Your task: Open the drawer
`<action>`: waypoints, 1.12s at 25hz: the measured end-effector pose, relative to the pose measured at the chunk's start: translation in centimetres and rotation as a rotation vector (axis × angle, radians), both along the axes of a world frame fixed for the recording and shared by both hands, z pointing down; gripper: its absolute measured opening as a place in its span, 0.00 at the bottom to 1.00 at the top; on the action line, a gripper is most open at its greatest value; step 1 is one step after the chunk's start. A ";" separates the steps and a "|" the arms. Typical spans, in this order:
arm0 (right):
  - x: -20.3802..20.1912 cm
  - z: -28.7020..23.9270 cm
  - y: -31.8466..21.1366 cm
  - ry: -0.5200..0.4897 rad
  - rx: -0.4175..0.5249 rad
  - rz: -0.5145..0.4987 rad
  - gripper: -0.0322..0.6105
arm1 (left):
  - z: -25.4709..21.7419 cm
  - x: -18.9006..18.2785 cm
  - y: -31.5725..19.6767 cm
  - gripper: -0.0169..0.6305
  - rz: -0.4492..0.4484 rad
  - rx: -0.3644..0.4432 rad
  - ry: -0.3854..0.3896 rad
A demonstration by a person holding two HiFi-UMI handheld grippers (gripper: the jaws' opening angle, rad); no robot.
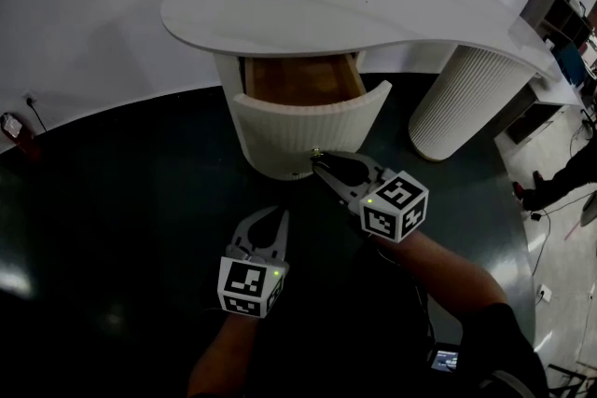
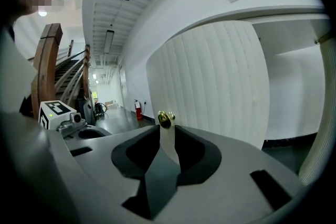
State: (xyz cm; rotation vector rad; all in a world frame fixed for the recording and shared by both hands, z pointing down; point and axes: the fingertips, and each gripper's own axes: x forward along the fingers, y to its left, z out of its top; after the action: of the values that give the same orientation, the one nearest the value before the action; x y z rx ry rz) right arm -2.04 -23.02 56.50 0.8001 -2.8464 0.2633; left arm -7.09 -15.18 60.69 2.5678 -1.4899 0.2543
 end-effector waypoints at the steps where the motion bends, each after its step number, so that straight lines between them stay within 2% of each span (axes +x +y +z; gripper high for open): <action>1: 0.2 0.4 0.0 0.000 -0.015 0.000 0.17 | 0.0 0.0 -0.1 0.04 0.001 -0.001 0.001; 5: 1.0 1.2 0.0 0.007 -0.015 0.004 0.17 | -0.5 0.1 -1.0 0.04 -0.001 0.007 0.009; 12: -0.1 -0.6 -0.1 -0.012 0.036 -0.025 0.18 | -3.1 1.3 -2.8 0.04 0.025 0.083 -0.023; 19: -0.9 -1.1 0.1 -0.038 0.048 -0.011 0.18 | -1.9 1.7 -2.2 0.04 0.021 0.047 -0.016; 28: -0.4 -1.2 2.3 -0.029 0.068 -0.074 0.16 | -1.1 1.2 -1.4 0.04 -0.007 0.038 -0.014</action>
State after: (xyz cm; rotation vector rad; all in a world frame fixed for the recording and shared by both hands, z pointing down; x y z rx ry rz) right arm -2.41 -20.71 55.33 0.7066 -2.9190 0.1701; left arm -5.89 -16.58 59.60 2.5955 -1.5224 0.2454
